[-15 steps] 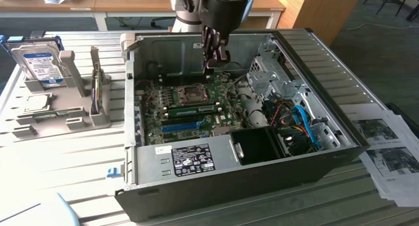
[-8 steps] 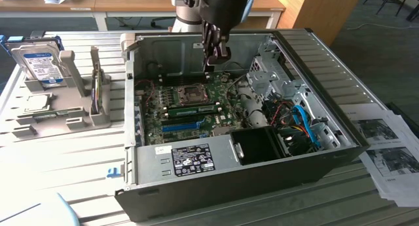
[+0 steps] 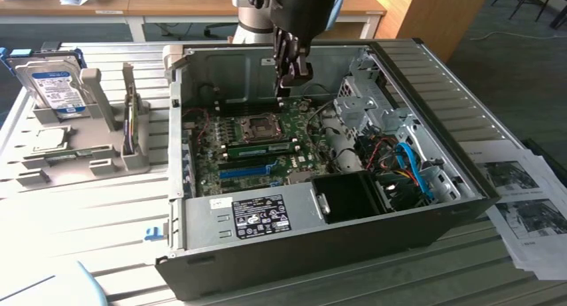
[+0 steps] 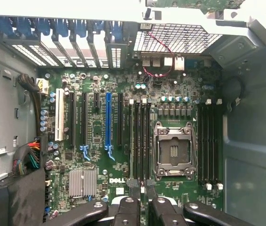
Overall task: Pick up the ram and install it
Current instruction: 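Press down the ram until it locks into place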
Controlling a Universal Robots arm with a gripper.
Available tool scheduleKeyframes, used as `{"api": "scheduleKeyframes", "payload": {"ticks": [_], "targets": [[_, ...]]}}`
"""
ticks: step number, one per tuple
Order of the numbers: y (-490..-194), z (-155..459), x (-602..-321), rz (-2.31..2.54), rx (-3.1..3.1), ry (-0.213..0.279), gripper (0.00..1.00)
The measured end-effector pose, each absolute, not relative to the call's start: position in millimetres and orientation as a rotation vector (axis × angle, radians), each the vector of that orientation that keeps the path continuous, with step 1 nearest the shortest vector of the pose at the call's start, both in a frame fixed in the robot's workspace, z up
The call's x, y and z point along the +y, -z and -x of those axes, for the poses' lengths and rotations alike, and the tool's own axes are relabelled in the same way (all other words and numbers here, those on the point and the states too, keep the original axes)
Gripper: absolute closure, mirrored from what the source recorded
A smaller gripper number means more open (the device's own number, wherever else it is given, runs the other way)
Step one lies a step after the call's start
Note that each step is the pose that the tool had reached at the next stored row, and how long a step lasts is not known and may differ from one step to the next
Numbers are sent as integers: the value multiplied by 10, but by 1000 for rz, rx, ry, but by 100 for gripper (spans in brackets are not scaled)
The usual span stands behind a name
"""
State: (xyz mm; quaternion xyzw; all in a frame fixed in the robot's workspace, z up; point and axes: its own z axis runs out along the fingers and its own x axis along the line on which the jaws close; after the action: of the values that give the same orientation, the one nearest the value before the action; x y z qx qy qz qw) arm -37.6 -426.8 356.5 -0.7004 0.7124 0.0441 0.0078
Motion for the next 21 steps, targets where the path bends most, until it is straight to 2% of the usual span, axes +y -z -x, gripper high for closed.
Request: {"api": "scheduleKeyframes", "payload": {"ticks": [7, 9, 10, 11, 21], "targets": [[-3565, 376, -4268, 2189, 2227, -138, 82], [-3565, 376, -4268, 2189, 2227, -138, 84], [-3566, 376, -4268, 2189, 2227, -138, 90], [-3565, 376, -4268, 2189, 2227, -138, 91], [-3566, 369, -4268, 2190, 2227, -138, 91]]}}
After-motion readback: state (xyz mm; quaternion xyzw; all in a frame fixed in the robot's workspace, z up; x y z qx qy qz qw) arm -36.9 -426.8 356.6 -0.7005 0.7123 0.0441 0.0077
